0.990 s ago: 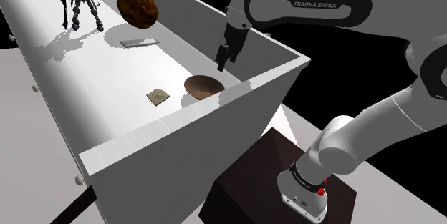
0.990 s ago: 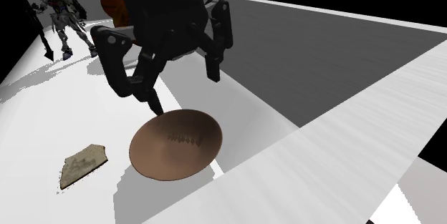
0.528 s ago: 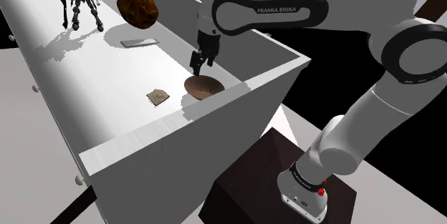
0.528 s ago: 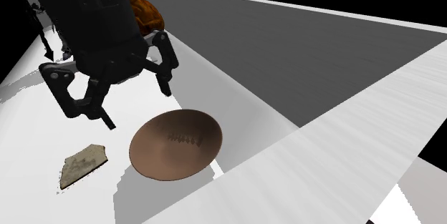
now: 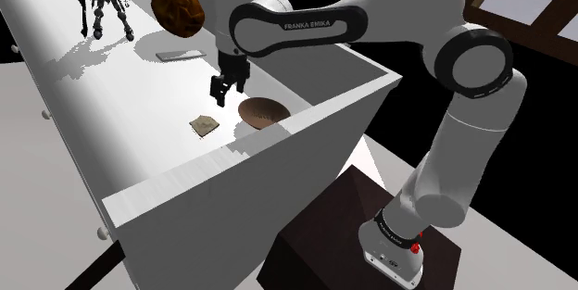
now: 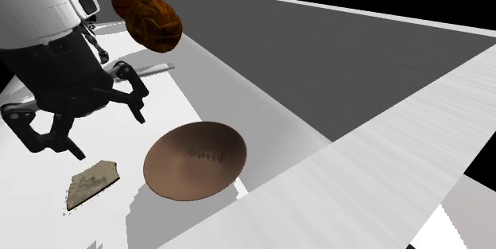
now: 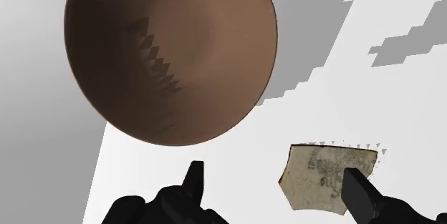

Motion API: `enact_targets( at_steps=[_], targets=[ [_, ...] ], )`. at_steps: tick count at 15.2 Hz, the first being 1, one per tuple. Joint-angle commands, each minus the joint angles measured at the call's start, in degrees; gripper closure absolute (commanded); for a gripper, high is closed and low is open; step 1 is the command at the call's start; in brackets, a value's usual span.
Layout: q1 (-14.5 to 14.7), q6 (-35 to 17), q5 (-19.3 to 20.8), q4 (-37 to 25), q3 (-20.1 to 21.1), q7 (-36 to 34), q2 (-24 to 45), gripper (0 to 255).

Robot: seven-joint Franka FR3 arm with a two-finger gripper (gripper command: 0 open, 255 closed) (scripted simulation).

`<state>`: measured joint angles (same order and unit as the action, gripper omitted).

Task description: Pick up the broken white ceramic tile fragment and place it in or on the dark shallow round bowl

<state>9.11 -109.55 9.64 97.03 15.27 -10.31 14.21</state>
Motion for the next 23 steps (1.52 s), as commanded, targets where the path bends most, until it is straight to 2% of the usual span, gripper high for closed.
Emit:
enact_targets(
  at_steps=[1, 8, 16, 23],
  targets=[
    [1.33, 0.53, 1.46, -5.09, 0.26, -0.95, 5.08, 0],
    [7.21, 5.35, 5.48, -26.1, 0.02, -2.29, 22.77, 0],
    [6.76, 0.27, 5.96, -22.12, -0.36, -2.77, 23.94, 0],
    [6.75, 0.27, 5.96, -22.12, -0.36, -2.77, 23.94, 0]
  ],
)
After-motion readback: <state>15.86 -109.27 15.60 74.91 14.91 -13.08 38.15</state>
